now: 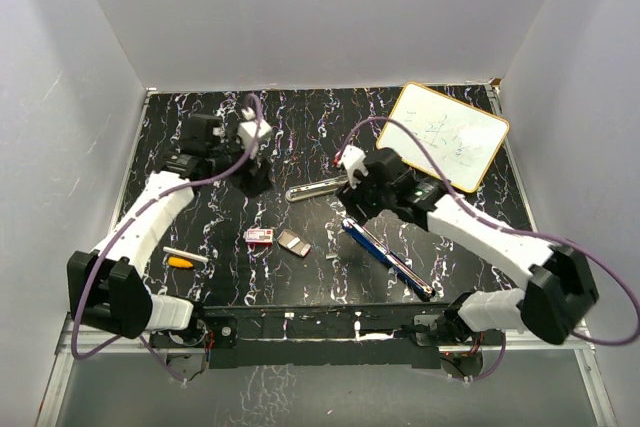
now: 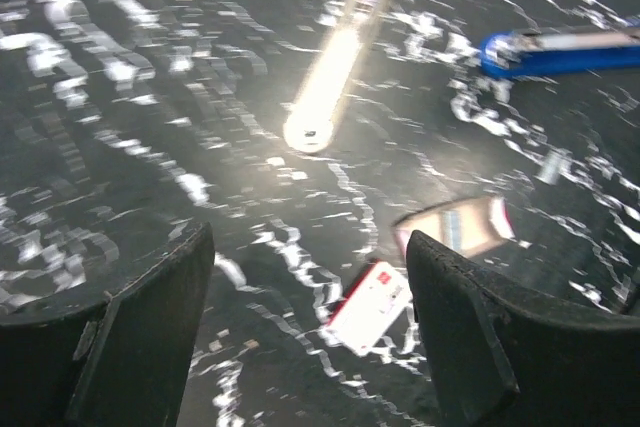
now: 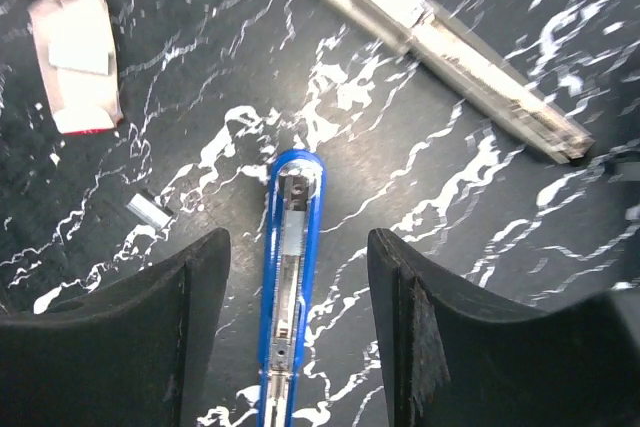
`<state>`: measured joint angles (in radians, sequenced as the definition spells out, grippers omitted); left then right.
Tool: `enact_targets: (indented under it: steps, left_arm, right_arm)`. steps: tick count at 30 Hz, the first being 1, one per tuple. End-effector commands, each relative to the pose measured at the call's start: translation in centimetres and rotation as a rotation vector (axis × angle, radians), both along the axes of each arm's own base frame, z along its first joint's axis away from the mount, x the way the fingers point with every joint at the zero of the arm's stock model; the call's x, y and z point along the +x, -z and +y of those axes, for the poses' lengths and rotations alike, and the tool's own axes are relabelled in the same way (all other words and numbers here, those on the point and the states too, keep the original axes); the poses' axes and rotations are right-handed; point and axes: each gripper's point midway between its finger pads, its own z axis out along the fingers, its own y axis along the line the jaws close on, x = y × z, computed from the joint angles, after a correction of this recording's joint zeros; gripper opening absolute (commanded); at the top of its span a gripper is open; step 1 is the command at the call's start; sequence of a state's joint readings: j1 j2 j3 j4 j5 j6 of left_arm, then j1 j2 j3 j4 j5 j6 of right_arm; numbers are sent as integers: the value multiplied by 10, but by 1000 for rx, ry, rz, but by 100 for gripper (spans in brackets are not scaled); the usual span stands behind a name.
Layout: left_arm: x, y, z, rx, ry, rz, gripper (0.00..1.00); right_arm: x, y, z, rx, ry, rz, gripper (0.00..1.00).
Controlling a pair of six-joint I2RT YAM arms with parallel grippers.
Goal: Load the staples into the stapler
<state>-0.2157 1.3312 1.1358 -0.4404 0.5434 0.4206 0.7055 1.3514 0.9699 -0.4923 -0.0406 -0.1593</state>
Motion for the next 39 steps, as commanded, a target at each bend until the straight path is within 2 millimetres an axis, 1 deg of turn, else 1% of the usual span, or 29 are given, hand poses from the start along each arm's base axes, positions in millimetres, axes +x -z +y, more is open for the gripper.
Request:
enact_targets:
  steps: [1, 4, 5, 6, 8, 11, 14, 16, 19, 24, 28, 32, 39]
  left_arm:
    - [-50, 19, -59, -14, 224, 64, 73]
    - [-80, 43, -87, 43, 330, 119, 70]
    - [-90, 57, -96, 69, 364, 156, 69]
    - [-100, 65, -104, 85, 395, 177, 67]
    - [-114, 80, -117, 116, 428, 210, 66]
    - [-130, 101, -132, 179, 464, 229, 65]
    - [-142, 121, -144, 251, 488, 233, 65]
    - [-147, 133, -151, 299, 497, 223, 64]
    - [-149, 148, -157, 357, 498, 212, 62]
    - [-147, 163, -161, 417, 497, 201, 59]
    - [-147, 170, -162, 439, 503, 202, 54]
    - [-148, 175, -163, 455, 503, 218, 47]
    - [-153, 180, -163, 468, 519, 230, 38]
  right_arm:
    - [20, -60, -12, 134, -8, -171, 59]
    - [34, -80, -41, 196, 66, -204, 60]
    - [38, -86, -50, 217, 95, -212, 60]
    - [41, -90, -60, 234, 123, -217, 60]
    - [47, -97, -81, 263, 191, -228, 60]
    - [52, -104, -109, 299, 277, -236, 60]
    - [51, -104, -124, 324, 318, -234, 60]
    - [49, -101, -129, 332, 328, -227, 60]
    - [47, -99, -134, 341, 341, -220, 60]
    - [47, -97, -136, 349, 345, -212, 60]
    - [47, -95, -137, 350, 347, -206, 60]
    - [46, -94, -136, 356, 341, -202, 60]
    - [45, -93, -137, 359, 341, -204, 61]
